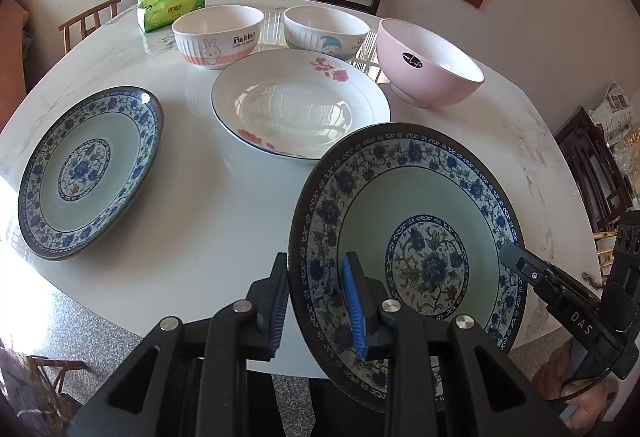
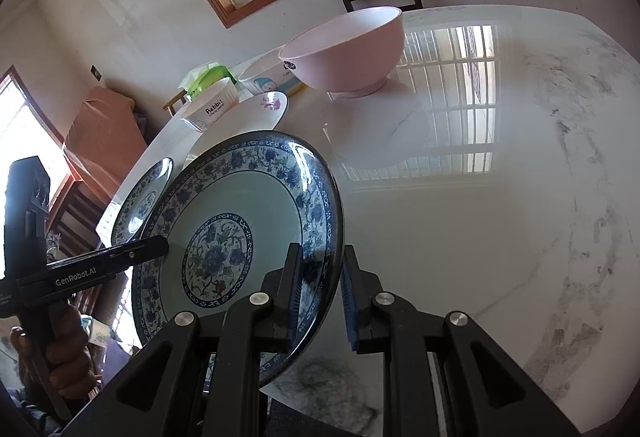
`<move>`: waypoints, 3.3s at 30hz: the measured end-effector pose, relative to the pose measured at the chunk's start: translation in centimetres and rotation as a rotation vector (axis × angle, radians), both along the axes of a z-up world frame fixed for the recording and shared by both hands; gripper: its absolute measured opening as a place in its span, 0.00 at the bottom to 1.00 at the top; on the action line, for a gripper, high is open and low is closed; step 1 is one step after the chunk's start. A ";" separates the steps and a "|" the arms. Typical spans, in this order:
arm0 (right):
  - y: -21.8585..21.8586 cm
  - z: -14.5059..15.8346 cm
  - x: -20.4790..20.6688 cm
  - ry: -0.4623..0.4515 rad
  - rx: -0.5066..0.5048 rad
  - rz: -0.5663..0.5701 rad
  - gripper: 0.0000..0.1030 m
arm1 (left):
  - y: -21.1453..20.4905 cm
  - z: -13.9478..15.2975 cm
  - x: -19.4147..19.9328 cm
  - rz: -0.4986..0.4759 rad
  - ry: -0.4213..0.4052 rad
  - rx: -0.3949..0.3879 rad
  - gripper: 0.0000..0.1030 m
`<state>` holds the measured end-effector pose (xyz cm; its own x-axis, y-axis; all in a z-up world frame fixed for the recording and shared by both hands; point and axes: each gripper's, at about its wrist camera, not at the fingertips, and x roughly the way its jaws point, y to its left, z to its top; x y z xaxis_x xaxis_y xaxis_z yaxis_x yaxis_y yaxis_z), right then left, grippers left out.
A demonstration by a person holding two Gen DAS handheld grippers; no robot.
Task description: Organize plates and bowls
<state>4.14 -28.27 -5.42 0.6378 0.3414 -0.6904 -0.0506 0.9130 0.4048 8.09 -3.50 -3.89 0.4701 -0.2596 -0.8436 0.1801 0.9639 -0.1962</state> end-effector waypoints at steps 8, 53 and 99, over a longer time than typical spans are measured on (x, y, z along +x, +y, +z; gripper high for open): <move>5.0 0.9 1.6 -0.014 -0.019 0.079 0.18 | 5.1 1.0 -0.4 0.098 -0.038 0.007 0.26; 27.3 -0.1 16.1 -0.025 -0.106 0.335 0.14 | 24.6 0.8 7.2 0.396 -0.127 0.010 0.22; 5.1 -0.3 9.7 -0.165 -0.082 -0.154 0.41 | 4.9 0.9 7.6 0.129 -0.253 0.222 0.23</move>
<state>13.85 -23.22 -5.73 0.7843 0.1782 -0.5942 0.0325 0.9447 0.3263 15.64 1.43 -2.97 0.6881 -0.0078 -0.7256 0.0700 0.9960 0.0557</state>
